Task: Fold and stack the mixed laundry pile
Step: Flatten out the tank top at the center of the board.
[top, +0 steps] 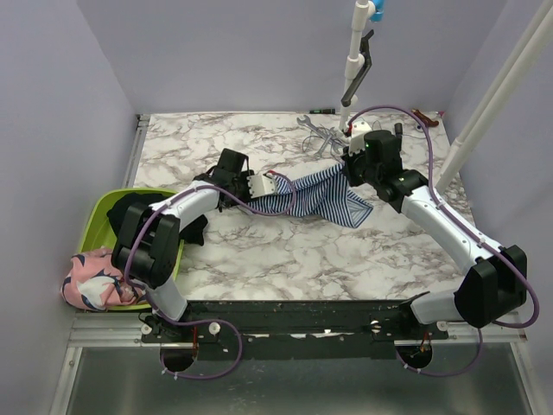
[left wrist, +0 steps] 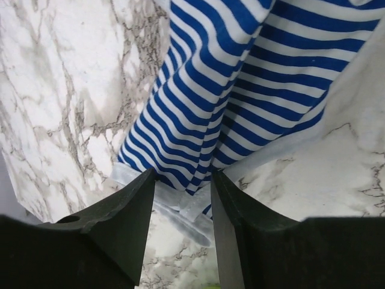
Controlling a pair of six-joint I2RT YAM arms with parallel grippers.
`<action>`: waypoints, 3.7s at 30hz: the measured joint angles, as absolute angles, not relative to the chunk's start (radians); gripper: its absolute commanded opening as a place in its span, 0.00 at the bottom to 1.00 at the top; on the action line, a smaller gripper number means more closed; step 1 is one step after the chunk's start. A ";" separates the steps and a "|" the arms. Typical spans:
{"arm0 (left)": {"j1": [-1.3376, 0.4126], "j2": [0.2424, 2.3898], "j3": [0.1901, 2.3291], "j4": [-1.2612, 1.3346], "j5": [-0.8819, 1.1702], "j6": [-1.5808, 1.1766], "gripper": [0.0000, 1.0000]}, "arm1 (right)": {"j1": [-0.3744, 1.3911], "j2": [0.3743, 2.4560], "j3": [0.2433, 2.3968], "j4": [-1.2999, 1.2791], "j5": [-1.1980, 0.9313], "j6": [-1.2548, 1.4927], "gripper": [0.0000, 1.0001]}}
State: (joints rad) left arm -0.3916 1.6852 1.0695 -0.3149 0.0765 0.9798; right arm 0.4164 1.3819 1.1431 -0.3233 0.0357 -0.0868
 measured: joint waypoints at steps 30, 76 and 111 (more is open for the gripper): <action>-0.277 1.668 1.292 -0.252 -0.020 0.695 0.00 | 0.405 1.497 1.296 -0.323 0.036 -0.087 0.01; -0.511 1.133 0.658 -0.690 0.312 0.794 0.10 | 0.642 1.137 0.892 -1.117 0.008 -0.470 0.01; -0.308 1.283 0.585 -0.403 0.101 0.858 0.00 | 0.710 1.116 0.875 -1.265 0.199 -0.543 0.01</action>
State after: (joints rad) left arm -0.3080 1.2831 0.5846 -0.4030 0.1005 0.8581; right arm 0.7105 1.1164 0.8745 -1.2648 0.1989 -0.5434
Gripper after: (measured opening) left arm 0.025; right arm 0.028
